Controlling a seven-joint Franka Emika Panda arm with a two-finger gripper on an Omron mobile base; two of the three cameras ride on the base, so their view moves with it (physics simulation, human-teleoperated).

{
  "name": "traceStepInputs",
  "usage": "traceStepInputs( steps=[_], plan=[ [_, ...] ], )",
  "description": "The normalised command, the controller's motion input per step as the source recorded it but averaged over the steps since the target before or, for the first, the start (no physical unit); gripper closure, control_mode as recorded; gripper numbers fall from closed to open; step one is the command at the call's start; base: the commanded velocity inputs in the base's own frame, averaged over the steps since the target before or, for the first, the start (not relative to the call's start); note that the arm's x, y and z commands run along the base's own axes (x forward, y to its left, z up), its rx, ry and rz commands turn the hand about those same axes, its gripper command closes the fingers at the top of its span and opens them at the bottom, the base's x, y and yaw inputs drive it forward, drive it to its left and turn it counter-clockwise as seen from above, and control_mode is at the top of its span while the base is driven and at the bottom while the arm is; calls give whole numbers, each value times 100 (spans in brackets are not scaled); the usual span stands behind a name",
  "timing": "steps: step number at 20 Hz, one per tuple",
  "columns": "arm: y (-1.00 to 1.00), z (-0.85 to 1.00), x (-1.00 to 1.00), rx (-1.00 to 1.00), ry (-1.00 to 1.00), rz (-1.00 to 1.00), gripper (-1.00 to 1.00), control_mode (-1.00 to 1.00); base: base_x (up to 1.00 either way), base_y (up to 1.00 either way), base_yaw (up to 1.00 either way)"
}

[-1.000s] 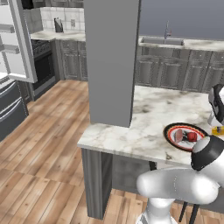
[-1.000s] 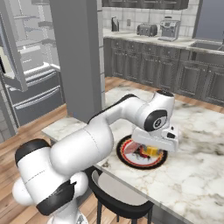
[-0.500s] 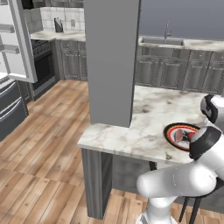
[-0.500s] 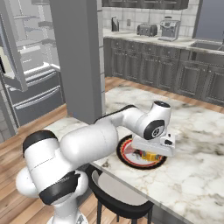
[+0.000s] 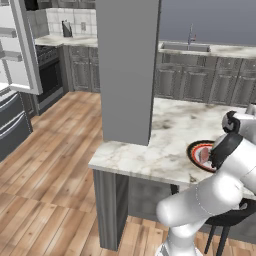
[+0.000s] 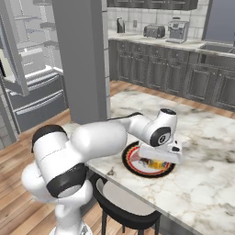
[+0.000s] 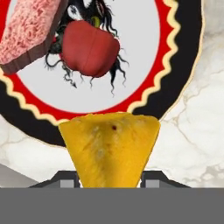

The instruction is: Take the cheese, steak, and bell pepper from the fridge and place them on the plate on the dining counter to create an appetizer plate.

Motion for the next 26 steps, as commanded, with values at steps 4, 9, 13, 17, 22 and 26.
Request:
traceStepInputs(
  steps=[4,9,13,17,22,26],
  plan=[
    [-22,-26,6,2,3,9,100,-100,0,0,0],
    [-20,-29,1,2,3,8,100,-100,0,0,0],
    [-6,-16,16,2,3,7,100,-100,0,0,0],
    [0,0,37,1,5,5,100,-100,0,0,0],
    [0,0,45,0,3,4,100,-100,0,0,0],
    [0,-1,28,0,1,4,100,-100,0,0,0]
  ],
)
